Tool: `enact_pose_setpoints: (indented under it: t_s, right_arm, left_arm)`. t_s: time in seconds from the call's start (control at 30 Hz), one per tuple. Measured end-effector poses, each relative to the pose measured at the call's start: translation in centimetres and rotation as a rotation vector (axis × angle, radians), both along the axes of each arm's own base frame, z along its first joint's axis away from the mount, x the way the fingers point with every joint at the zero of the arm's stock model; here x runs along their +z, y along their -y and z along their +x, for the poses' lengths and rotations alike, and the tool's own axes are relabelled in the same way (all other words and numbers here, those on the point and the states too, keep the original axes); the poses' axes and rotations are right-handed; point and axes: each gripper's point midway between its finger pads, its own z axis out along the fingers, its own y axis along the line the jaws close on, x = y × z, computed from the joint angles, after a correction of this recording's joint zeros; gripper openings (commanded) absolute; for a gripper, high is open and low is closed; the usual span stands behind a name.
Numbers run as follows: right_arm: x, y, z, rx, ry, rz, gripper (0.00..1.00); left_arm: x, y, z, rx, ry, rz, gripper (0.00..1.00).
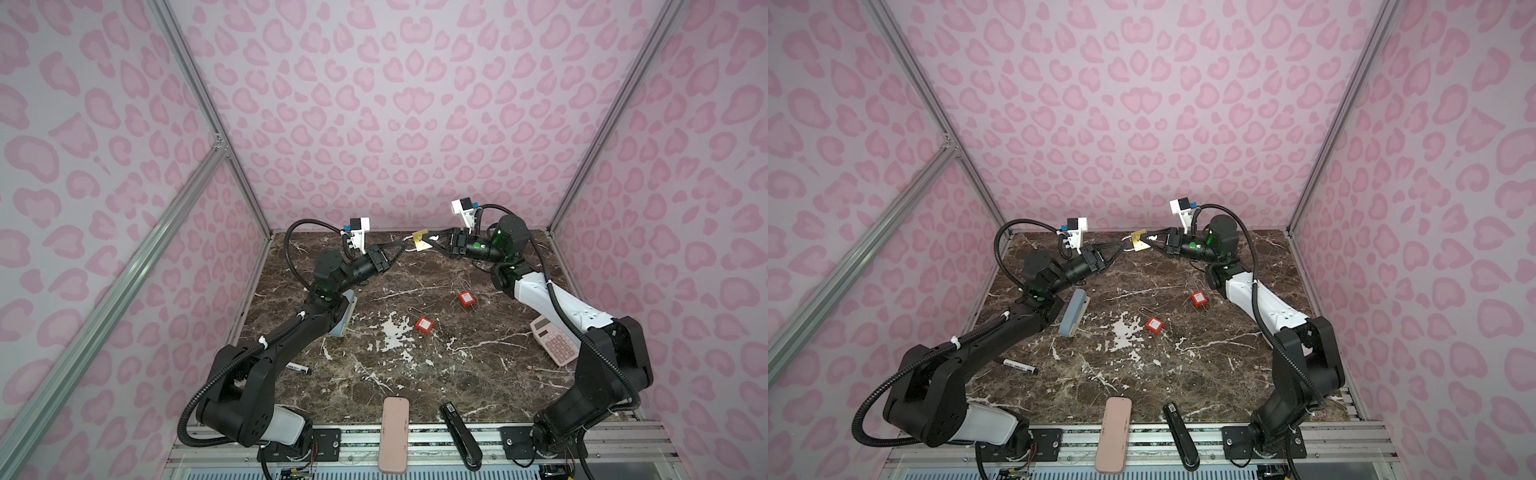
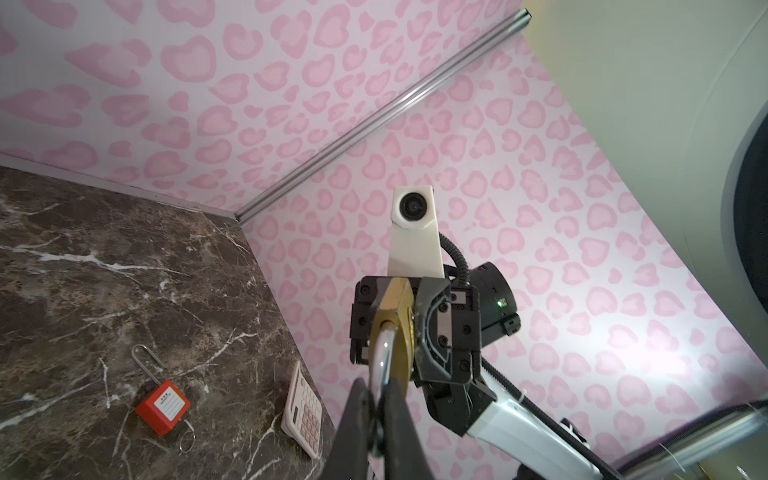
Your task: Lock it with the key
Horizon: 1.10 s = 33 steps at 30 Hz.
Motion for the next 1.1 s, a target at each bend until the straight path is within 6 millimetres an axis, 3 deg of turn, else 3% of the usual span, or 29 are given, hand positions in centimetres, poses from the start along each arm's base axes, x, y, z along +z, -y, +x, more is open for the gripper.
enact_pose_setpoints:
  t_s: [0.13,0.3,0.4,0.63,0.7,0.93,1.0,1.1]
  right_arm:
    - [-0.4,0.5,-0.1,-0.004,-0.017,0.008,0.0]
    - [-1.1,1.0,0.6,-0.04,-0.054,0.032,0.0]
    - [-1.0,0.9,0.5,-0.039,-0.052,0.046,0.0]
    - [-0.3,0.5,0.2,-0.025,-0.039,0.076,0.0]
    - [-0.4,0.1,0.0,-0.014,-0.041,0.078,0.0]
    - [-1.7,-1.9,-0.6,0.031,-0.074,0.07,0.0]
    - [-1.6,-2.0,-0.6,0.032,-0.047,0.072,0.0]
    - [-1.4,-1.9,-0.7,0.035,-0.036,0.078,0.31]
  left_arm:
    - [0.4,0.0,-0.2,-0.027,0.016,0.011,0.25]
    - [0.7,0.1,-0.2,-0.039,0.028,0.013,0.32]
    - [0.7,0.2,-0.3,-0.045,0.032,0.013,0.4]
    - [-0.4,0.1,-0.2,-0.036,0.013,0.025,0.47]
    - [-0.7,0.1,-0.2,-0.032,0.006,0.028,0.44]
    - [-0.8,0.1,-0.2,-0.032,0.001,0.028,0.07]
    - [-0.8,0.1,-0.1,-0.031,-0.015,0.023,0.03]
    - [-0.7,0.1,-0.2,-0.029,-0.01,0.018,0.03]
